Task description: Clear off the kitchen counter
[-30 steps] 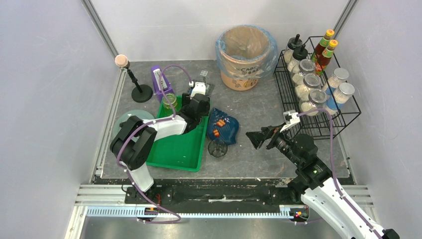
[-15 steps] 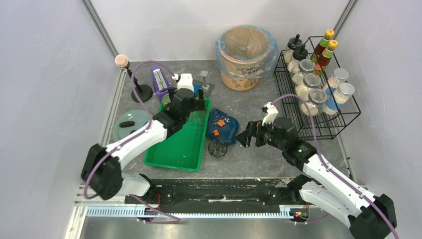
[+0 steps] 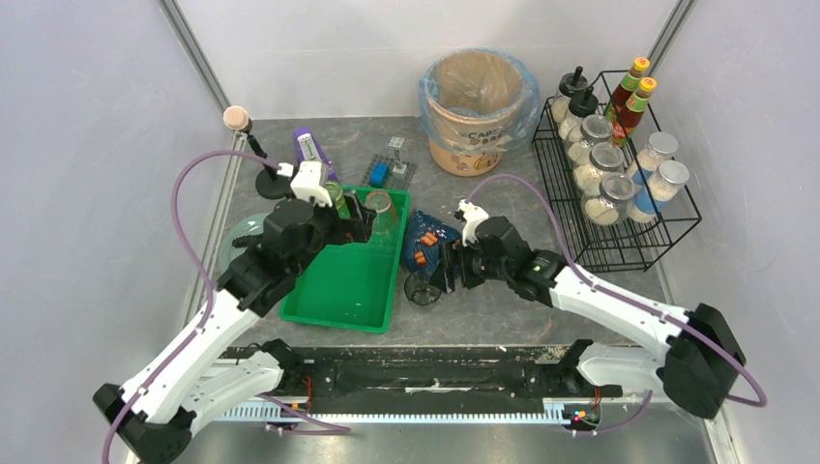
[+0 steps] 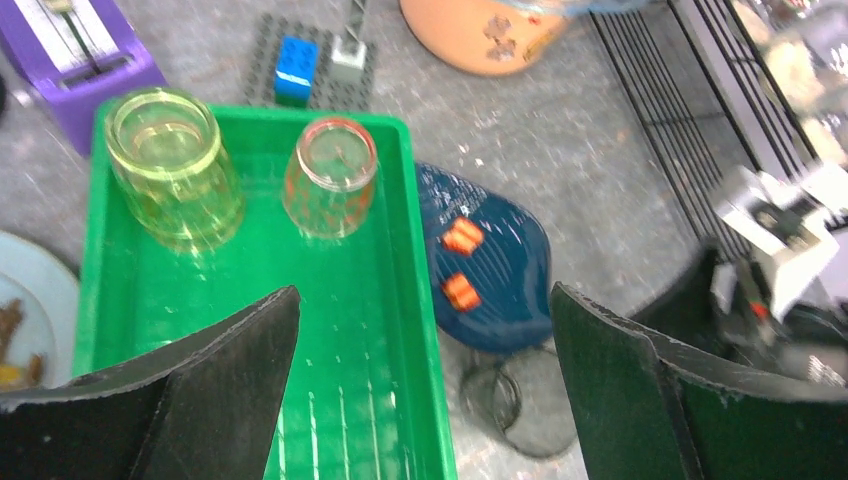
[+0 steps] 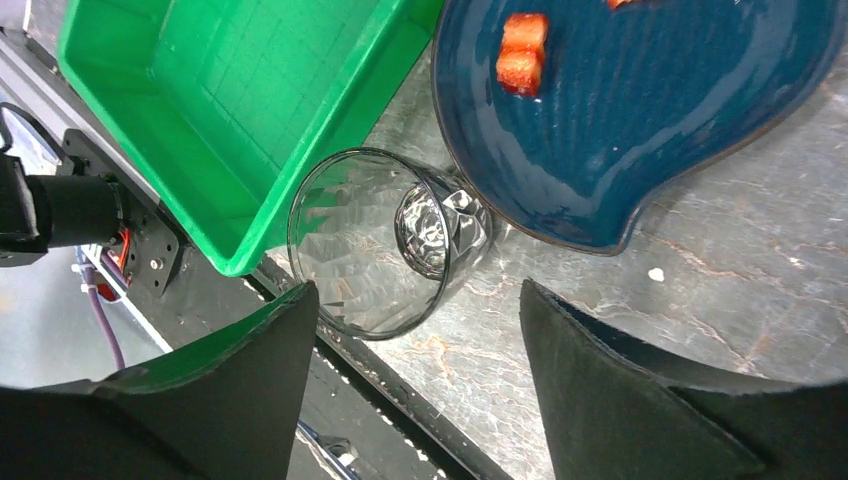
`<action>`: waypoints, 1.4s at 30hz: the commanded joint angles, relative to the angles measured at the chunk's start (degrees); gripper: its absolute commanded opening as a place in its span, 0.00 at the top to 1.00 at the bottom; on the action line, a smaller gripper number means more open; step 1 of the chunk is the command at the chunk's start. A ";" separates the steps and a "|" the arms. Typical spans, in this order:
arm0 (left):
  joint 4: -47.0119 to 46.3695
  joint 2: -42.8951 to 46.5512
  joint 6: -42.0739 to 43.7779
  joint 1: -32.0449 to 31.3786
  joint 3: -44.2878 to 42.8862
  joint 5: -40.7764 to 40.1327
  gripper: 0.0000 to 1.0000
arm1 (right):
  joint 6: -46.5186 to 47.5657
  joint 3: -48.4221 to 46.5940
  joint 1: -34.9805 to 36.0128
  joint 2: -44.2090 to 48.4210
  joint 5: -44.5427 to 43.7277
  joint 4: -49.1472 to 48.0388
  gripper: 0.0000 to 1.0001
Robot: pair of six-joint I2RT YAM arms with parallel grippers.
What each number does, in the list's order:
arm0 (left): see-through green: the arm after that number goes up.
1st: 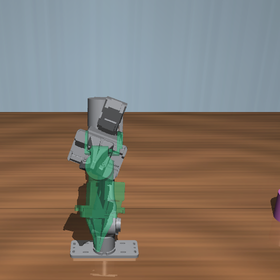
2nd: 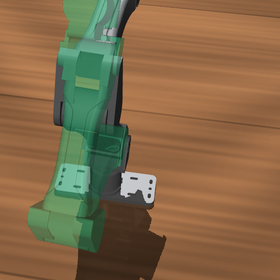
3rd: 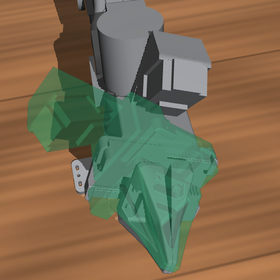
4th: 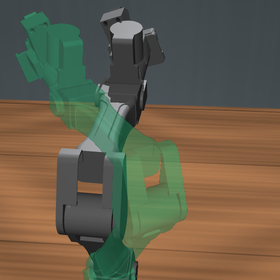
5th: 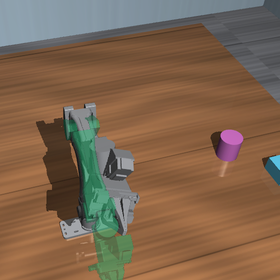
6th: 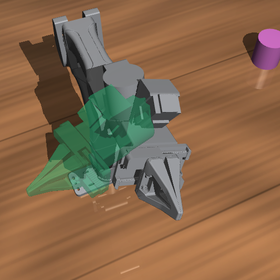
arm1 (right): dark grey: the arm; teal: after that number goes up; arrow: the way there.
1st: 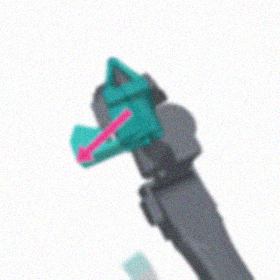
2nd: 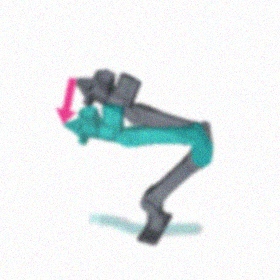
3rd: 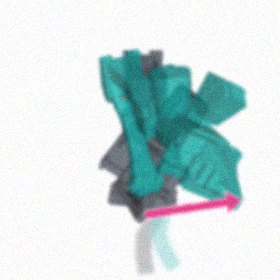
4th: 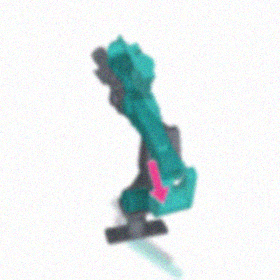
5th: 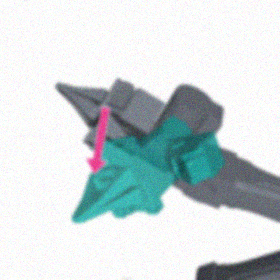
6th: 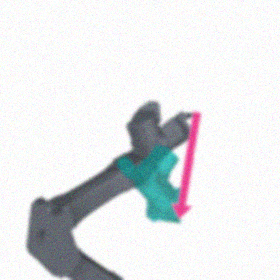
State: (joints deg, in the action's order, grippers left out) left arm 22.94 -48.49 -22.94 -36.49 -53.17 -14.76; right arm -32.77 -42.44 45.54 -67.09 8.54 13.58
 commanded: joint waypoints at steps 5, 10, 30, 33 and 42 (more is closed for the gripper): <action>7.43 9.53 -10.63 0.10 6.70 10.07 0.00 | -1.70 -5.09 2.42 -8.62 -4.63 0.54 0.38; 5.89 12.23 -15.86 0.13 10.92 13.82 0.00 | -2.37 -4.07 2.93 -9.84 -5.29 -0.15 0.50; -7.41 11.88 -31.19 0.10 16.86 25.16 0.01 | -16.99 16.72 -1.92 18.70 -7.81 -21.82 1.00; -10.17 11.09 -33.52 0.02 17.19 26.97 0.01 | -20.83 20.86 -3.53 24.51 -8.18 -27.86 1.00; -22.58 7.22 -40.51 -0.06 18.66 31.92 0.01 | -31.52 29.52 -6.21 30.48 -6.68 -49.96 1.00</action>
State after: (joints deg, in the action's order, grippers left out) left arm 9.52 -39.57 -58.22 -36.49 -34.92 13.26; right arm -57.98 -14.26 39.72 -36.80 1.34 -20.38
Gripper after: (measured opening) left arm 0.993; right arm 0.012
